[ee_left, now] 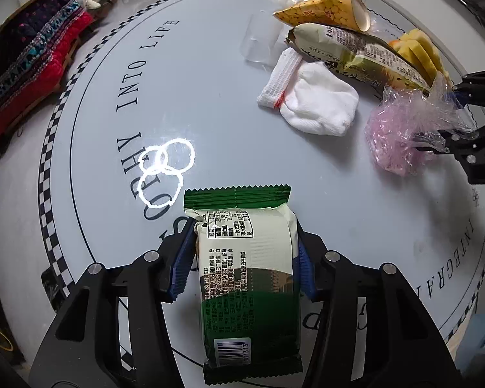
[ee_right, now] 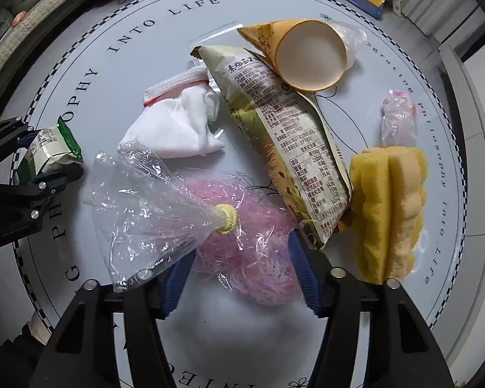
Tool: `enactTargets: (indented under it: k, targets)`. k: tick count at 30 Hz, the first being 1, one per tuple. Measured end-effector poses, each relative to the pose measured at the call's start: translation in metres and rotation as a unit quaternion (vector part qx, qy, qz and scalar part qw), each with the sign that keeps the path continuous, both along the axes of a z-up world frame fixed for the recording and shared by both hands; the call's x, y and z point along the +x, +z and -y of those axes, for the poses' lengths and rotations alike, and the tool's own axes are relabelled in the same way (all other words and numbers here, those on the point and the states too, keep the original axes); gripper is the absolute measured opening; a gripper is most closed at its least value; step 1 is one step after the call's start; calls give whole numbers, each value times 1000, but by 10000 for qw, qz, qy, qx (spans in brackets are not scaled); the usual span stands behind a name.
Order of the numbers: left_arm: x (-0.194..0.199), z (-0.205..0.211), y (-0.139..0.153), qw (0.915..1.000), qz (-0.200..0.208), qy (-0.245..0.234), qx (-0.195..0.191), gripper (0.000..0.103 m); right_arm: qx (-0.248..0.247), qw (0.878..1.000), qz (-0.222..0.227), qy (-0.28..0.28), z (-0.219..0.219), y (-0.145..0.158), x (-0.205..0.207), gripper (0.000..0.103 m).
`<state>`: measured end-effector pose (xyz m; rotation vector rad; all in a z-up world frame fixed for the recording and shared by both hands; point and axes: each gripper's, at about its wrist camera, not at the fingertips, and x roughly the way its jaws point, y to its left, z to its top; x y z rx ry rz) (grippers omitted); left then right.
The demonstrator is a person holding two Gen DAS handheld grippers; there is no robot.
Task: Collect trash
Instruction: 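Grasp the pink-filled plastic bag with the right gripper while the left carries the packet to the bin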
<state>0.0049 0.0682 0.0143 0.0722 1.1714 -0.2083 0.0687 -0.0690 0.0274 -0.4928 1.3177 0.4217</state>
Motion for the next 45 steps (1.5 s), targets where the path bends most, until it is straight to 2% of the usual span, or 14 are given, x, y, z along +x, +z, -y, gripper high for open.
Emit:
enactTargets:
  k: [2, 5, 10, 17, 27, 38, 45]
  targets:
    - [-4, -2, 1, 10000, -1, 40, -62, 52, 80, 9999, -3, -89, 0, 2, -2, 31]
    - [-13, 0, 2, 9999, 7, 80, -130, 52, 467, 9984, -72, -325, 4, 14, -6, 20]
    - [-27, -5, 14, 9997, 133, 146, -176, 52, 923, 9952, -73, -322, -2, 43, -24, 19]
    - [-53, -31, 45, 9982, 436, 347, -210, 52, 1206, 9926, -41, -119, -35, 72, -49, 19]
    - [-112, -102, 80, 9912, 829, 1015, -162, 52, 1407, 9888, -208, 463, -122, 77, -68, 19]
    - [-177, -197, 77, 9736, 866, 2107, -167, 52, 1800, 9743, -642, 1194, -229, 72, -103, 19]
    - [-215, -246, 55, 9558, 692, 2844, -267, 52, 1763, 9660, -973, 1624, -291, 53, -123, 19]
